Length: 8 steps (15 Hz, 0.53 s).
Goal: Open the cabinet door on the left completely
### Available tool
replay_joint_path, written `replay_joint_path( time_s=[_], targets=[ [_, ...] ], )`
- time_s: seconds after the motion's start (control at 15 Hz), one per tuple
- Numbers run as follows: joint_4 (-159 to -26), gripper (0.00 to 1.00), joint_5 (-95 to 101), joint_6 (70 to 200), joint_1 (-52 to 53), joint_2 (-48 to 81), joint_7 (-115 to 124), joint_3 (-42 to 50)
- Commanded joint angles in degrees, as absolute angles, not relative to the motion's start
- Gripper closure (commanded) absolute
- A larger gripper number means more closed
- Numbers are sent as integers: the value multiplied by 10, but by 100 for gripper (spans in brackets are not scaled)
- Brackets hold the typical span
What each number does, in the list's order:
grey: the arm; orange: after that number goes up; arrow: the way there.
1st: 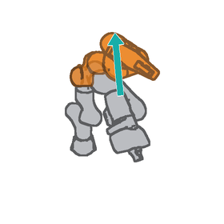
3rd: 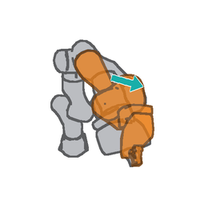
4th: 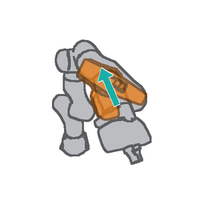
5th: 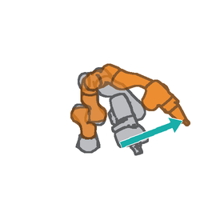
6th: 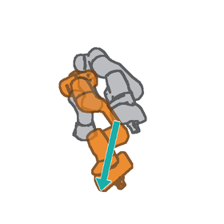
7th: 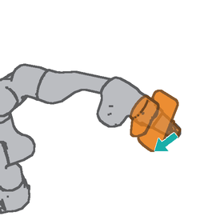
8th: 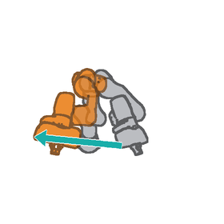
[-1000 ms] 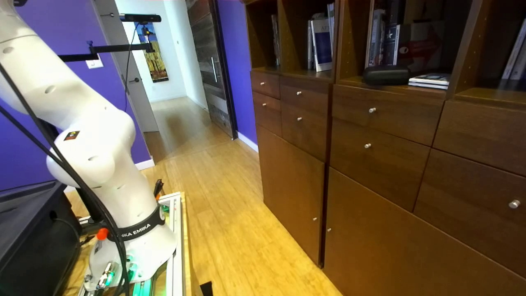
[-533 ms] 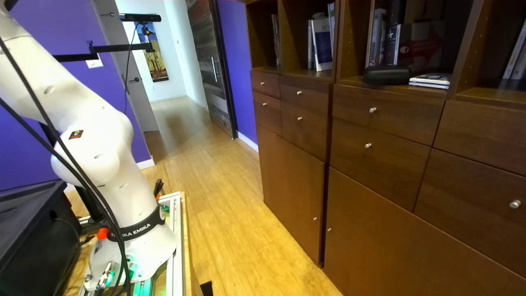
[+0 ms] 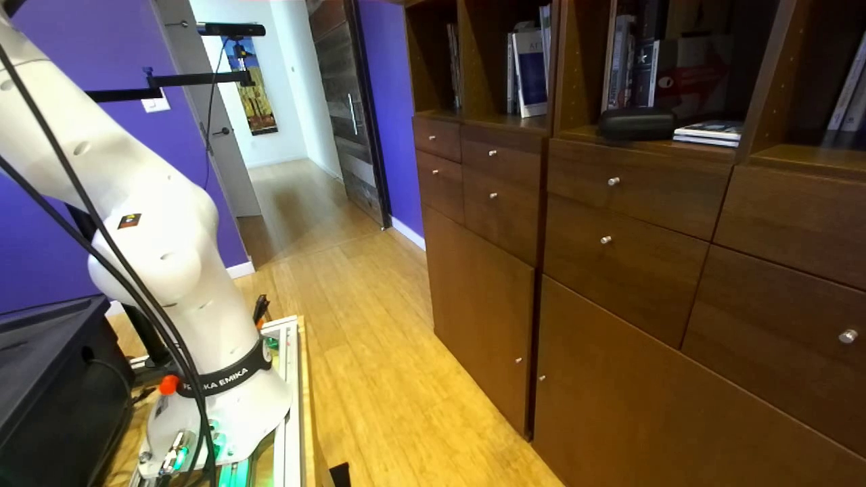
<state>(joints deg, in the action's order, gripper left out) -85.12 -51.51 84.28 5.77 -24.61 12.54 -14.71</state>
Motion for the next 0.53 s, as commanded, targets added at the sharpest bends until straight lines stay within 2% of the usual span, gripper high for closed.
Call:
replay_joint_path(
  time_s=[0.0, 0.47],
  targets=[
    [-838, 0, -490, 849, 77, -248, 91, -151],
    [-840, 0, -506, 850, 99, -246, 39, -138]
  ],
)
